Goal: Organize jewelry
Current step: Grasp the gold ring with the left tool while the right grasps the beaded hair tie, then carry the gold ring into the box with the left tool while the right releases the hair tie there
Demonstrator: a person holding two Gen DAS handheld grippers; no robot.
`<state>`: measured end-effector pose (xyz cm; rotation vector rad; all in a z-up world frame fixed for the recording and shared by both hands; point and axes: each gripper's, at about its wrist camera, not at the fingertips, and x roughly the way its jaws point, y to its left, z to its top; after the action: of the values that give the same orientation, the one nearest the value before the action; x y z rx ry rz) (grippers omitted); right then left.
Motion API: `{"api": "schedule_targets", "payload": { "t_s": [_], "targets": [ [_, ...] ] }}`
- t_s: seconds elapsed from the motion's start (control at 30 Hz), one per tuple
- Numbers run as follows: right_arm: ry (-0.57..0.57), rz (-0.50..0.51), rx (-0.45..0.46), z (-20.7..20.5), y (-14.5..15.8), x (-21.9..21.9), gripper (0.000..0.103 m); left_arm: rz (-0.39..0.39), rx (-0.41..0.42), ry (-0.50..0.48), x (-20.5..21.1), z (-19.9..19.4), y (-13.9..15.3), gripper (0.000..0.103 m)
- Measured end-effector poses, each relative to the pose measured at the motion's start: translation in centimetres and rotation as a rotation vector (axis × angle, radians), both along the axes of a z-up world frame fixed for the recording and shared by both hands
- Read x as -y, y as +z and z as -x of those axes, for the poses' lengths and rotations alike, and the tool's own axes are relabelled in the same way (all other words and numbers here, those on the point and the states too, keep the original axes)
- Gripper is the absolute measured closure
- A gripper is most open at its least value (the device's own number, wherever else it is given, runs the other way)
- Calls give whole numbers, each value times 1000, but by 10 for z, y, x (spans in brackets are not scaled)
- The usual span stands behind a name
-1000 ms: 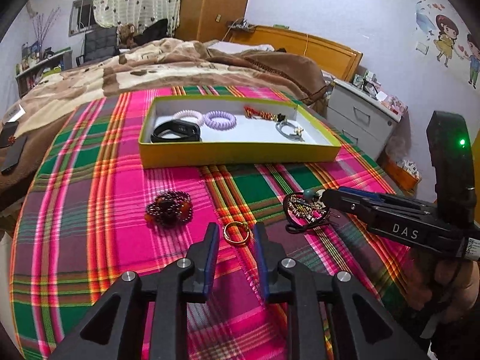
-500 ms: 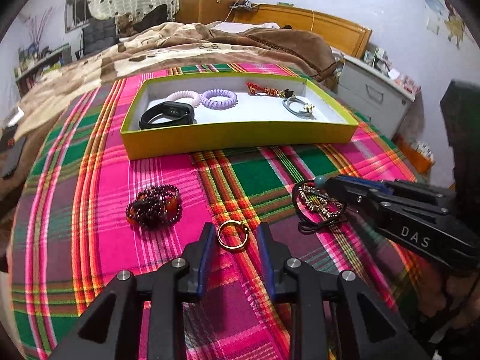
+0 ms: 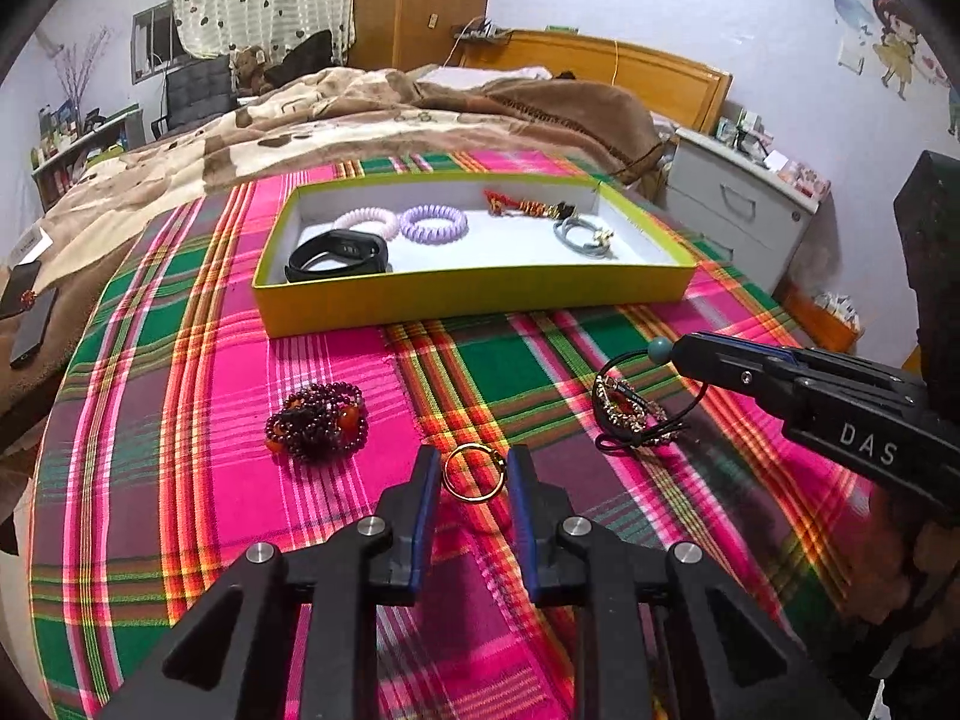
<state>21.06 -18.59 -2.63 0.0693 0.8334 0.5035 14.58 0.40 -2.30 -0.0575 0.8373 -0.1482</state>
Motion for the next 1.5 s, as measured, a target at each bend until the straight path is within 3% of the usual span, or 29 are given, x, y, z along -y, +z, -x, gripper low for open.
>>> {"api": "schedule_targets", "payload": {
  "t_s": [1.0,1.5],
  "targets": [
    [52,-55,72,32,35,-13,93,54,128,18,-14,37,40,81],
    [22,-37,142,9,58,-7,93,22,229,-19,-14,11,72,80]
  ]
}}
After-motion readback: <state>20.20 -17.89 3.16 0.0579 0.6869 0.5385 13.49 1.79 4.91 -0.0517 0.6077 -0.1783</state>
